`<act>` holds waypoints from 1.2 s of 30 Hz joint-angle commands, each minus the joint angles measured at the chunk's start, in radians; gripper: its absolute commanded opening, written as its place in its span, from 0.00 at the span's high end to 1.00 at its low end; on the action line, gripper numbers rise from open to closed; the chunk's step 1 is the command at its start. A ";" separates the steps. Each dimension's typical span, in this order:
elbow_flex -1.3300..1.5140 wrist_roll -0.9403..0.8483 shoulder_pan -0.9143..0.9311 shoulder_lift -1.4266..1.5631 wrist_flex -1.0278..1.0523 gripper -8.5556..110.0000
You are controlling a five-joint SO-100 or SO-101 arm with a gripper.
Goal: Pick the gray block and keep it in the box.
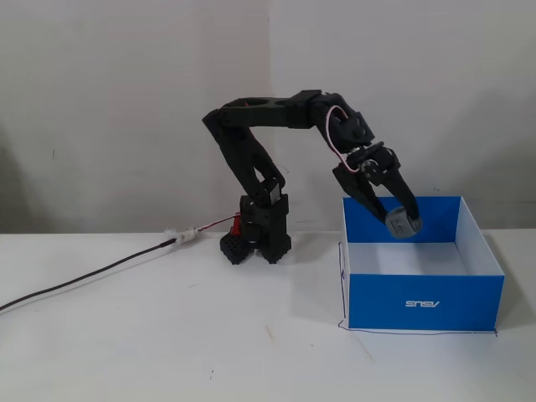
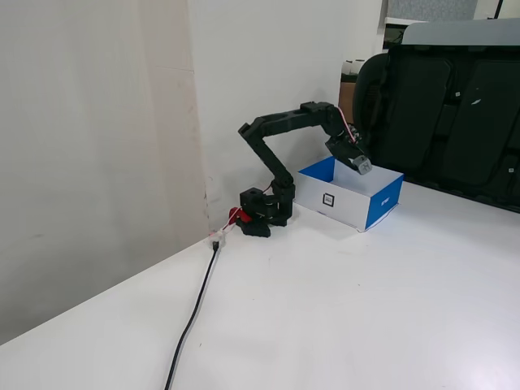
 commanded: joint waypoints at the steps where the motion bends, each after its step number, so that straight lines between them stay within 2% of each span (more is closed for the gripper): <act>1: -0.106 0.005 -0.018 -0.014 -0.038 0.90; 2: -0.107 0.006 -0.025 -0.015 -0.057 0.83; 3: -0.109 0.008 -0.025 -0.018 -0.071 0.70; 4: -0.114 0.008 -0.025 -0.035 -0.080 0.63; 6: -0.138 0.008 -0.032 -0.087 -0.081 0.57; 12: -0.164 0.011 -0.025 -0.051 -0.051 0.64; 14: -0.170 0.011 0.009 -0.017 -0.041 0.75; 19: -0.172 0.011 0.117 0.071 0.008 0.92; 24: -0.193 0.011 0.227 0.103 0.061 0.93; 36: -0.106 -0.005 0.686 0.318 0.077 0.93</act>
